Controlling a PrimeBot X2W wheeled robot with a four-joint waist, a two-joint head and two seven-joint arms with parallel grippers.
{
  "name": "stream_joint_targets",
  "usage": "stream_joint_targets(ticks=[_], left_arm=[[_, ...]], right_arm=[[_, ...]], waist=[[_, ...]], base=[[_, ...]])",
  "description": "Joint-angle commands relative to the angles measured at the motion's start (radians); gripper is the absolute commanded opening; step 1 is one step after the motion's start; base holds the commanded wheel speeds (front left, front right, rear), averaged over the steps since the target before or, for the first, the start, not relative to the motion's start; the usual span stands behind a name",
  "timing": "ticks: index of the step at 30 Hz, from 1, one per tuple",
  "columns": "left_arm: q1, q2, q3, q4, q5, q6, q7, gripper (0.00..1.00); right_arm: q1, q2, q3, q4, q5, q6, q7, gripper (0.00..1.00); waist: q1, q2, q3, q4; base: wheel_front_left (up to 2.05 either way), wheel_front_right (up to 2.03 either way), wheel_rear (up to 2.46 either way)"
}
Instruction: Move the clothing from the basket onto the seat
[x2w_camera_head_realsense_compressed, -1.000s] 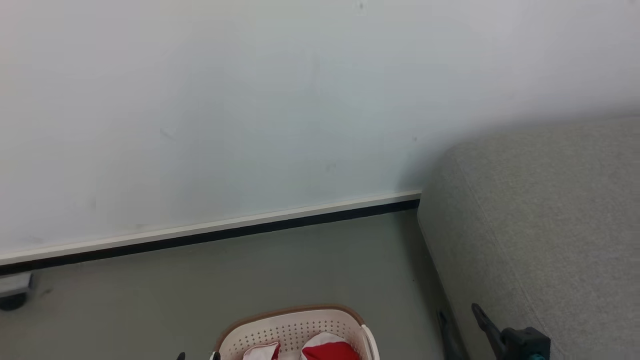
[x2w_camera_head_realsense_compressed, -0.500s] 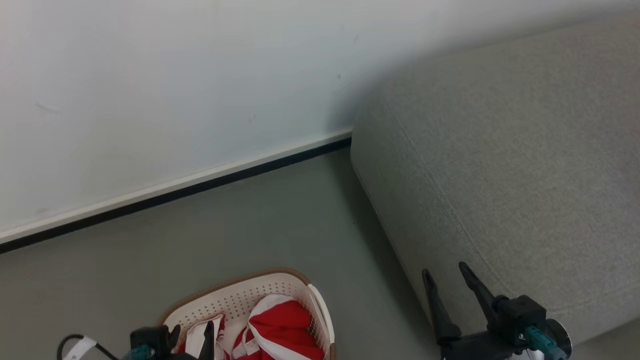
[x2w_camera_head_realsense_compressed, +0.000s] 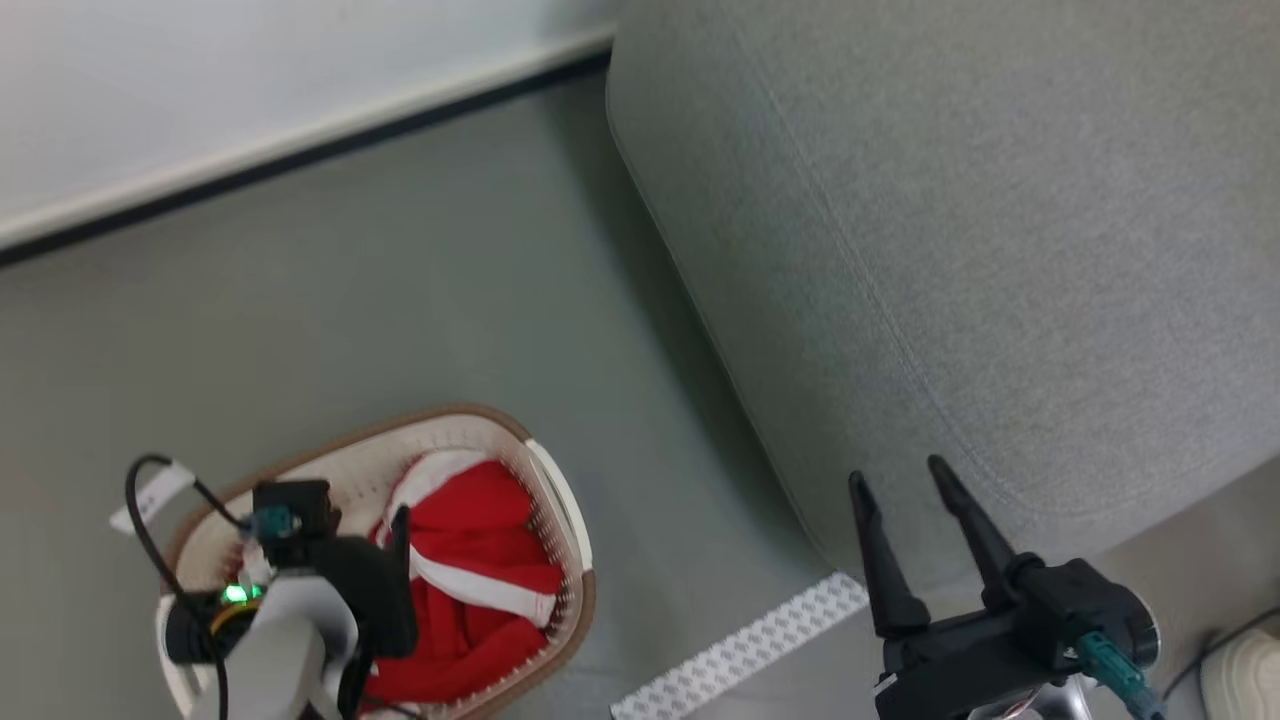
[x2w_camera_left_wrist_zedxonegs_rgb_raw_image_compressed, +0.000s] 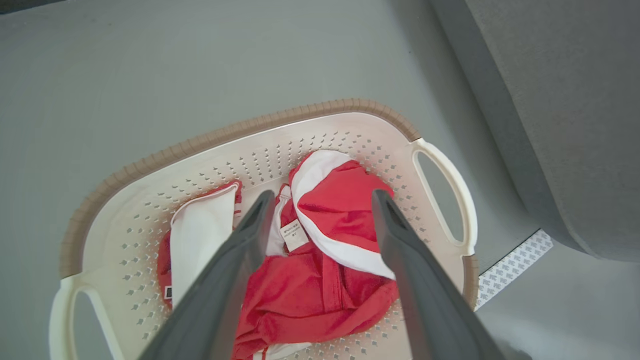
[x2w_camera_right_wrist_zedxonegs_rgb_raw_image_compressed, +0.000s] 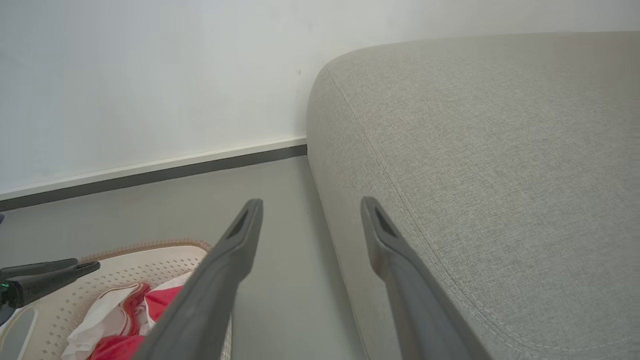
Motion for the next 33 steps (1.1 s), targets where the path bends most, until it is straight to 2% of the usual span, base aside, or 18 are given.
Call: stream_joint_targets(ticks=[1,12,16,24,31,32,33], left_arm=[[-0.04,0.017,-0.002,0.02,0.008,0.003,0.006,1.0],[-0.187,0.051,-0.019,0.136,0.008,-0.004,0.042,1.0],[-0.202,0.047,-0.011,0.166,-0.013,-0.017,0.043,1.0],[-0.242,0.023,-0.03,0.19,-0.017,-0.017,0.037,1.0],[-0.268,0.01,-0.043,0.205,-0.022,0.01,0.018,1.0],[-0.272,0.008,-0.05,0.206,-0.015,0.01,0.014,0.78],[-0.276,0.008,-0.055,0.206,-0.014,0.007,0.004,0.15]], right_arm=[[-0.022,0.004,-0.003,-0.012,-0.001,0.0,-0.011,1.0],[-0.027,0.007,0.015,-0.039,0.034,0.0,-0.057,1.0],[-0.027,0.007,0.01,-0.034,0.051,0.0,-0.078,1.0],[0.011,0.007,0.002,-0.047,0.074,0.0,-0.095,1.0],[0.049,0.007,-0.013,-0.067,0.071,0.0,-0.103,1.0],[0.051,0.007,-0.015,-0.07,0.069,0.0,-0.102,1.0],[0.053,0.007,-0.017,-0.073,0.068,0.0,-0.103,1.0]], waist=[[-0.0004,-0.0002,0.187,-0.047],[-0.0004,-0.0002,0.342,-0.048],[-0.0004,-0.0002,0.364,-0.053],[-0.0004,-0.0002,0.395,-0.048],[-0.0004,-0.0002,0.402,-0.038],[-0.0004,-0.0002,0.403,-0.036],[-0.0004,-0.0002,0.404,-0.034]], base=[[0.0,0.0,0.0],[0.0,0.0,0.0],[0.0,0.0,0.0],[0.0,0.0,0.0],[0.0,0.0,0.0],[0.0,0.0,0.0],[0.0,0.0,0.0]])
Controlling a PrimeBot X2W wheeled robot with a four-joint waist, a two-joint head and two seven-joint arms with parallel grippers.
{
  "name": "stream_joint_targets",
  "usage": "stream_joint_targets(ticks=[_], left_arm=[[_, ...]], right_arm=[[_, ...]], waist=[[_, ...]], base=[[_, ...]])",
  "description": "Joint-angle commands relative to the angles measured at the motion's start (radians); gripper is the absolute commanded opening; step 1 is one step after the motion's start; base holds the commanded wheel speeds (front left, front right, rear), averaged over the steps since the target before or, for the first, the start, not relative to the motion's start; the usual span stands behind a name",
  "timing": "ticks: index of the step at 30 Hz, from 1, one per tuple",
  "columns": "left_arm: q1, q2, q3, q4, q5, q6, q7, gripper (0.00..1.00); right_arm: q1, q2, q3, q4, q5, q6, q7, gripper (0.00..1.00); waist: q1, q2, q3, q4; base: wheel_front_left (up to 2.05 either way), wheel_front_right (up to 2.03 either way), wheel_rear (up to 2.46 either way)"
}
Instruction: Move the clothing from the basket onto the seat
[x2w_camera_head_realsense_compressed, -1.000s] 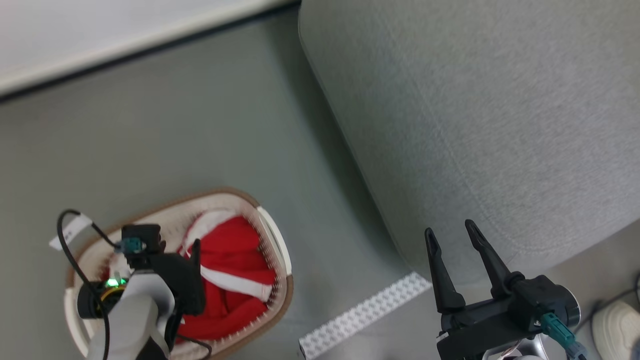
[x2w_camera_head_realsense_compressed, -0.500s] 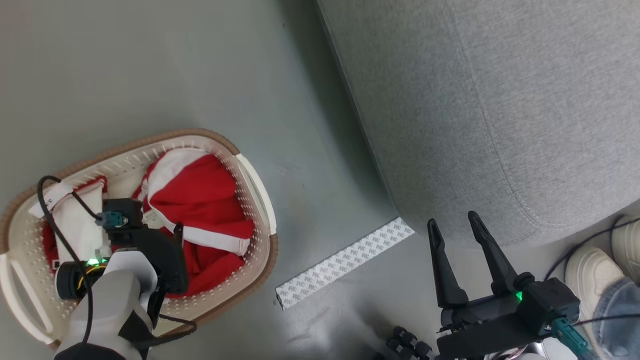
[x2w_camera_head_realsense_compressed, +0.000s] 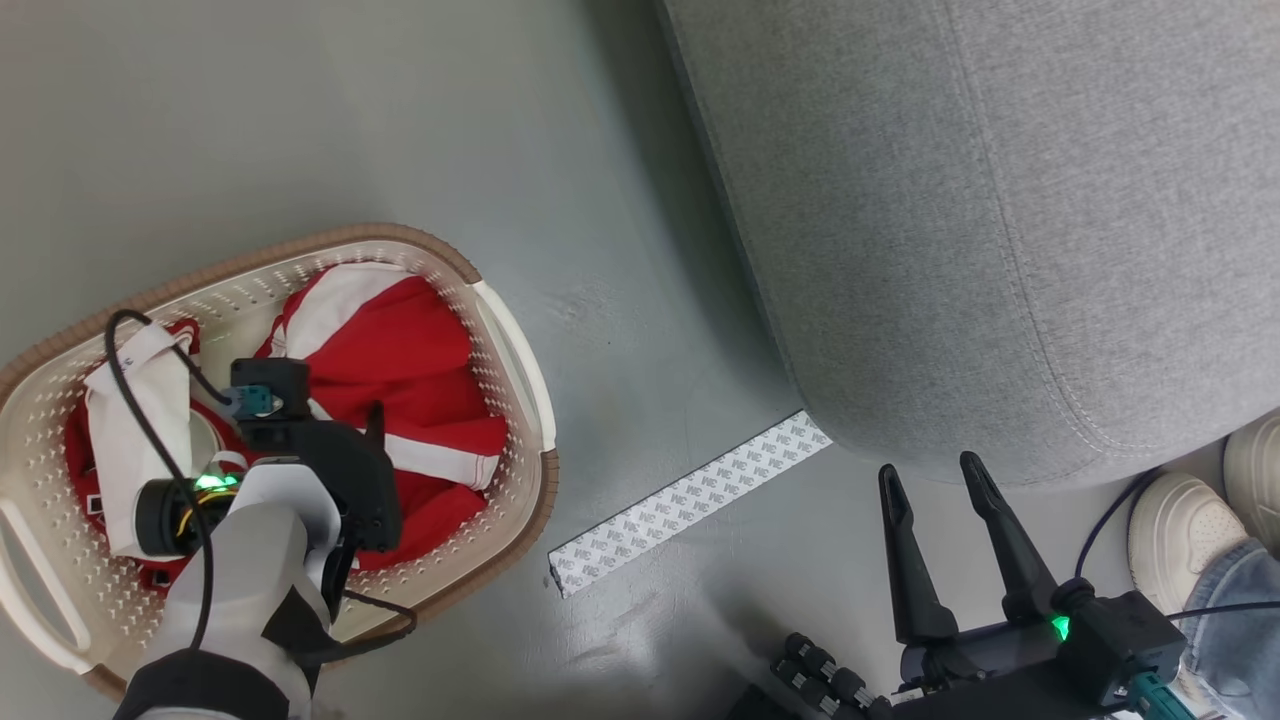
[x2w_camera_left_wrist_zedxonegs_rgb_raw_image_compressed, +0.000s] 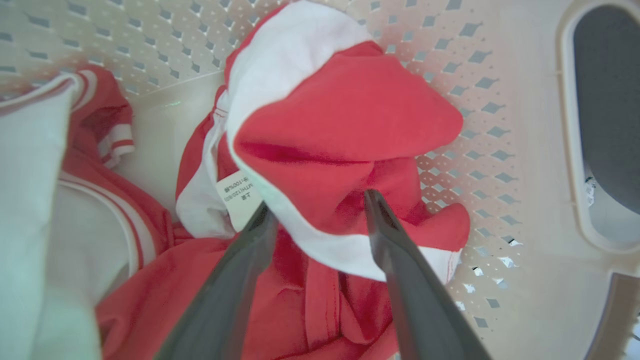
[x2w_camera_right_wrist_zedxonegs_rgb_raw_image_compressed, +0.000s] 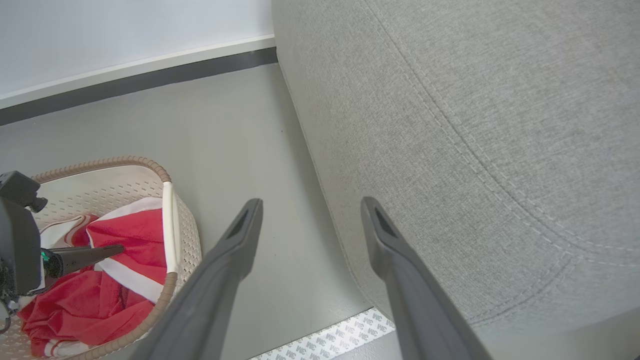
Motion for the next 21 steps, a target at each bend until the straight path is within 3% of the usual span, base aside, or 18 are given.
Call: stream_joint_targets(ticks=[1,9,14,20,21], left_arm=[[-0.011,0.001,-0.009,0.009,0.008,-0.008,-0.012,0.0],[0.008,-0.007,-0.02,0.015,-0.014,-0.037,-0.06,0.0],[0.058,-0.016,-0.049,0.016,-0.033,-0.07,-0.095,0.0],[0.193,-0.018,-0.127,-0.06,-0.156,-0.114,-0.093,0.0],[0.193,-0.018,-0.127,-0.06,-0.156,-0.114,-0.093,0.0]], right_arm=[[0.007,0.004,-0.003,-0.004,-0.001,0.0,-0.004,1.0],[-0.053,0.003,0.029,0.038,-0.006,0.0,-0.009,1.0],[-0.085,0.002,0.043,0.1,-0.025,0.0,0.02,1.0],[-0.122,0.0,0.094,0.197,-0.012,0.0,0.067,1.0],[-0.122,0.0,0.094,0.197,-0.012,0.0,0.067,1.0]], waist=[[0.0001,-0.0001,0.001,0.005],[0.0001,-0.0001,-0.071,0.034],[0.0001,-0.0001,-0.226,0.103],[0.0001,-0.0001,-0.469,0.165],[0.0001,-0.0001,-0.469,0.165]], base=[[0.0,0.0,0.0],[0.0,0.0,0.0],[0.0,0.0,0.0],[0.0,0.0,0.0],[0.0,0.0,0.0]])
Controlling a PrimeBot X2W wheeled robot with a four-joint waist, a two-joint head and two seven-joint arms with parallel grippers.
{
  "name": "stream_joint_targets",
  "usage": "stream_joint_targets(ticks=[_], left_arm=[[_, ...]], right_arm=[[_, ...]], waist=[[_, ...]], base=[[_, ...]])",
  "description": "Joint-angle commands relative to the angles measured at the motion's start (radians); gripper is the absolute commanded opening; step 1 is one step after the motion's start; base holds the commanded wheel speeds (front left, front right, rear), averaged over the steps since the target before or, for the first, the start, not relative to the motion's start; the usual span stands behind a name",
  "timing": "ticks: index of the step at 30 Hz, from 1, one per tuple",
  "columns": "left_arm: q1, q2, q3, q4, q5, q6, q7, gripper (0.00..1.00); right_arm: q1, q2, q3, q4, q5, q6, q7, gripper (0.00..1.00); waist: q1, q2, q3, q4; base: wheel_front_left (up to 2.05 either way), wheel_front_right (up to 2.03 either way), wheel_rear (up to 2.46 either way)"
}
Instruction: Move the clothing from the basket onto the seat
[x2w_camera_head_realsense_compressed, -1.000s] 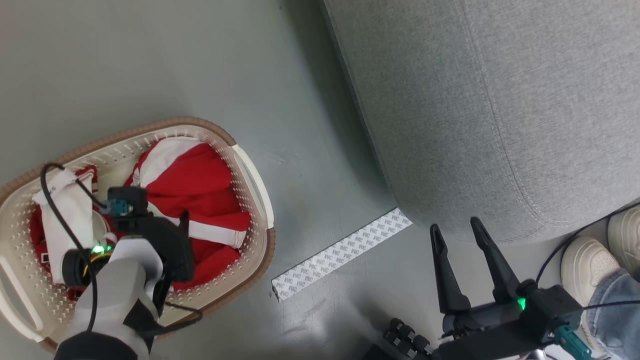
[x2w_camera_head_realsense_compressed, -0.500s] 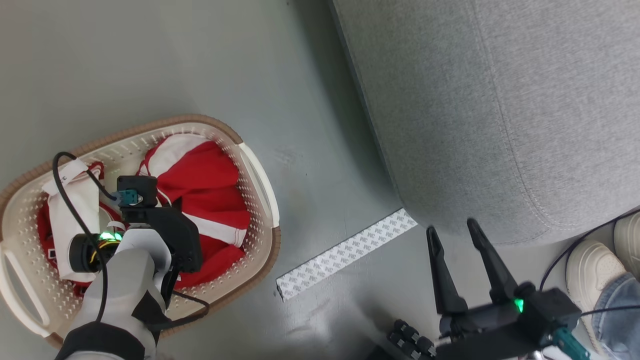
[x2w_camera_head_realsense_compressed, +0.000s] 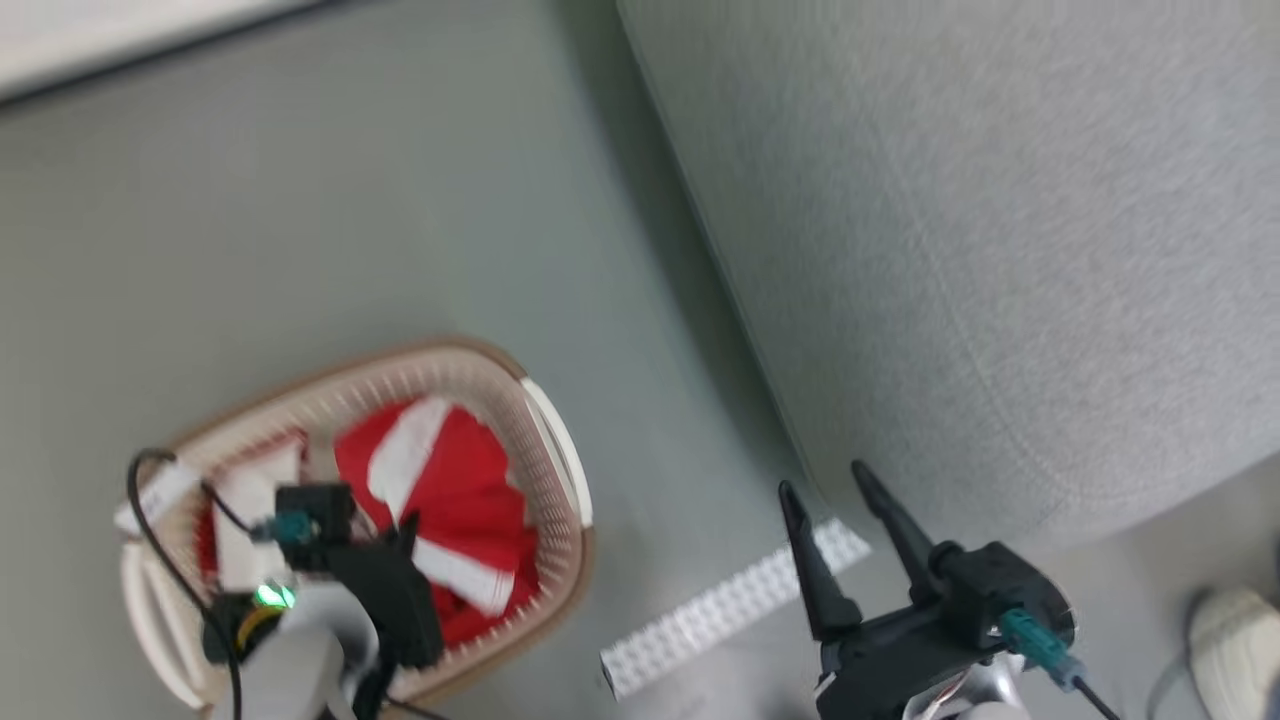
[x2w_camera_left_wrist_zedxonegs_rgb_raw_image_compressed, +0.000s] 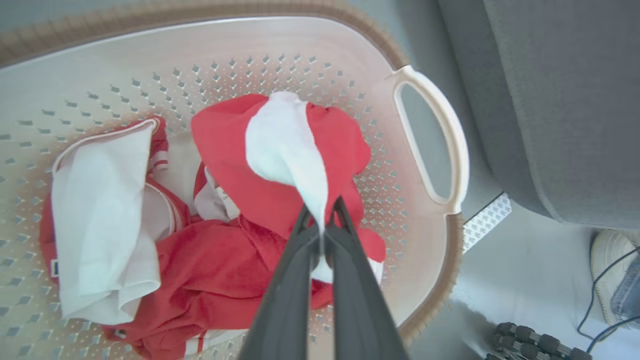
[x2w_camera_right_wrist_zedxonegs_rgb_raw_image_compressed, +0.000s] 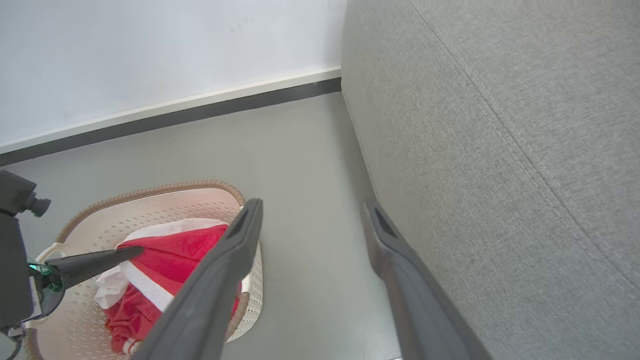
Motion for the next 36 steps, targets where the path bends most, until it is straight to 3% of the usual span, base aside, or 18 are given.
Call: stream_joint_targets(ticks=[1,2,7,12,18,25,36], left_arm=[[0.047,-0.004,-0.017,-0.014,-0.03,-0.006,0.0,0.0],[0.102,-0.005,-0.065,-0.059,-0.079,-0.005,0.004,0.0],[0.196,-0.005,-0.196,-0.17,-0.185,0.034,0.03,0.0],[0.184,-0.004,-0.295,-0.26,-0.24,0.081,0.036,0.0],[0.127,-0.002,-0.372,-0.346,-0.303,0.108,0.039,0.0],[0.038,-0.003,-0.457,-0.416,-0.357,0.128,0.029,0.0],[-0.049,-0.003,-0.574,-0.493,-0.419,0.109,0.002,0.0]], right_arm=[[0.003,-0.006,0.006,0.016,0.009,0.0,0.005,1.0],[0.014,-0.013,0.011,0.043,0.02,0.0,0.014,1.0],[0.082,-0.015,-0.003,0.079,0.041,0.0,0.036,1.0],[0.138,-0.013,-0.028,0.058,0.037,0.0,0.045,1.0],[0.19,-0.008,-0.028,0.047,0.022,0.0,0.055,1.0],[0.197,-0.003,0.003,0.057,0.024,0.0,0.058,1.0],[0.133,-0.001,0.08,0.111,0.067,0.0,0.077,1.0]], waist=[[0.0001,0.0001,-0.289,0.135],[0.0001,0.0001,-0.378,0.164],[0.0001,0.0001,-0.566,0.244],[0.0001,0.0001,-0.657,0.32],[0.0001,0.0001,-0.714,0.405],[0.0001,0.0001,-0.745,0.452],[0.0001,0.0001,-0.777,0.482]], base=[[0.0,0.0,0.0],[0.0,0.0,0.0],[0.0,0.0,0.0],[0.0,0.0,0.0],[0.0,0.0,0.0],[0.0,0.0,0.0],[0.0,0.0,0.0]])
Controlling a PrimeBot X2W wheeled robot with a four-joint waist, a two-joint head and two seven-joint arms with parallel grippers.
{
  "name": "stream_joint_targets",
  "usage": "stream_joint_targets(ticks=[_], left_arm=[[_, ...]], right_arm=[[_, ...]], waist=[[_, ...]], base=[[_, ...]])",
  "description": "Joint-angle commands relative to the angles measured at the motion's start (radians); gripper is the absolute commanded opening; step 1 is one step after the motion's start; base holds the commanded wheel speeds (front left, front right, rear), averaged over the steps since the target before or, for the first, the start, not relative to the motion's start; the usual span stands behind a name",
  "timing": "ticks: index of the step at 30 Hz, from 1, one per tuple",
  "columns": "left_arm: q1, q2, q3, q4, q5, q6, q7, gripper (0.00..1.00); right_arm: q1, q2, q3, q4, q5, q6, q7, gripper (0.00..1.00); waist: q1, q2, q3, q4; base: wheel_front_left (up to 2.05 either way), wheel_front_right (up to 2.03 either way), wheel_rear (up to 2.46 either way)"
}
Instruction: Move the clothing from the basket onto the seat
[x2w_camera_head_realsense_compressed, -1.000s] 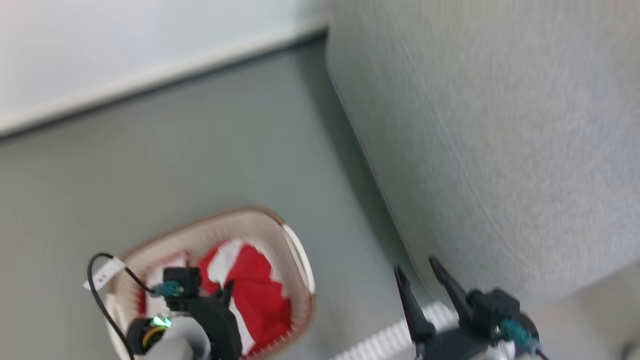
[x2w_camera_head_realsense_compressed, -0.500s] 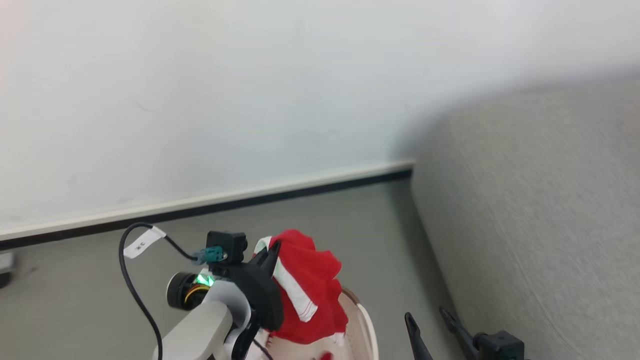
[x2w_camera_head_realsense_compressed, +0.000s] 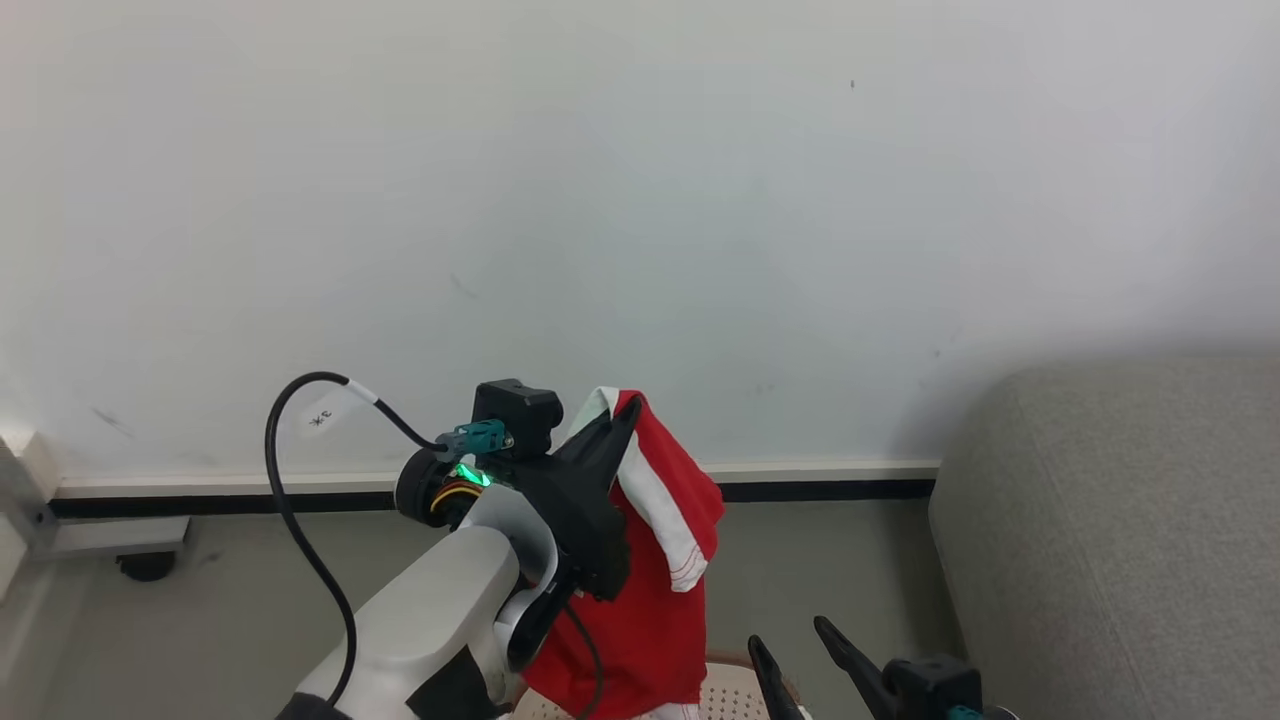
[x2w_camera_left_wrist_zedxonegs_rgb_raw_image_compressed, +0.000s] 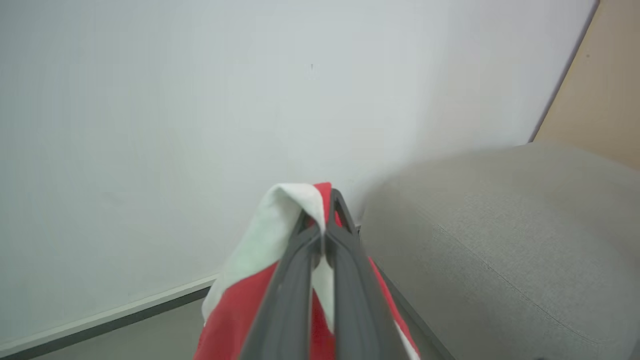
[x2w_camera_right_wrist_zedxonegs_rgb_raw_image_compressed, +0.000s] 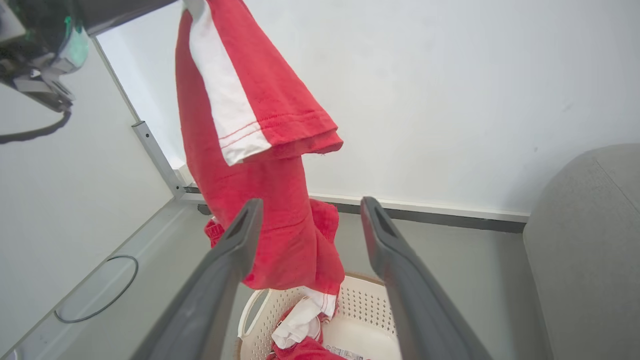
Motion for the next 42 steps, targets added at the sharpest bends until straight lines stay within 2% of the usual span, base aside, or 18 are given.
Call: stream_joint_targets(ticks=[1,13,20,30,35,36,37,38,39,40,41,42], left_arm=[[-0.015,0.0,-0.015,-0.012,-0.015,-0.006,-0.007,0.0],[-0.062,-0.001,-0.115,-0.076,-0.087,-0.009,0.011,0.0],[-0.088,0.0,-0.18,-0.136,-0.136,-0.041,0.044,0.0],[-0.119,0.0,-0.234,-0.236,-0.21,-0.09,0.067,0.0],[-0.126,0.0,-0.244,-0.282,-0.232,-0.077,0.067,0.0],[-0.129,-0.001,-0.246,-0.285,-0.229,-0.069,0.062,0.0],[-0.131,0.0,-0.247,-0.282,-0.222,-0.063,0.059,0.0],[-0.132,0.0,-0.25,-0.277,-0.214,-0.056,0.057,0.04],[-0.13,0.0,-0.251,-0.27,-0.211,-0.049,0.052,0.4],[-0.127,0.003,-0.252,-0.265,-0.207,-0.042,0.048,0.85],[-0.121,0.008,-0.252,-0.257,-0.206,-0.036,0.042,1.0],[-0.114,0.011,-0.251,-0.246,-0.202,-0.029,0.037,1.0]], right_arm=[[-0.017,0.001,0.014,0.013,0.007,0.0,0.004,1.0],[-0.142,0.001,0.019,0.165,0.051,0.0,0.04,1.0],[-0.201,0.001,0.007,0.237,0.009,0.0,0.046,1.0],[-0.261,0.001,0.007,0.318,0.04,0.0,0.037,1.0],[-0.276,0.001,0.035,0.344,0.085,0.0,0.022,1.0],[-0.279,0.001,0.039,0.348,0.091,0.0,0.02,0.75],[-0.282,0.001,0.043,0.351,0.096,0.0,0.015,0.25],[-0.283,0.001,0.049,0.353,0.1,0.0,0.014,0.0],[-0.282,0.001,0.058,0.355,0.105,0.0,0.012,0.0],[-0.28,0.001,0.067,0.356,0.108,0.0,0.011,0.0],[-0.279,0.001,0.073,0.358,0.113,0.0,0.009,0.0],[-0.279,0.001,0.077,0.357,0.118,0.0,0.004,0.0]], waist=[[0.0002,0.0002,-0.029,0.033],[0.0002,0.0002,-0.032,0.077],[0.0002,0.0002,-0.029,0.109],[0.0002,0.0002,-0.023,0.142],[0.0002,0.0002,-0.021,0.152],[0.0002,0.0002,-0.02,0.153],[0.0002,0.0002,-0.019,0.153],[0.0002,0.0002,-0.019,0.152],[0.0002,0.0002,-0.018,0.15],[0.0002,0.0002,-0.018,0.147],[0.0002,0.0002,-0.018,0.142],[0.0002,0.0002,-0.019,0.138]], base=[[0.0,0.0,0.0],[0.0,0.0,0.0],[0.0,0.0,0.0],[0.0,0.0,0.0],[0.0,0.0,0.0],[0.0,0.0,0.0],[0.0,0.0,0.0],[0.0,0.0,0.0],[0.0,0.0,0.0],[0.0,0.0,0.0],[0.0,0.0,0.0],[0.0,0.0,0.0]])
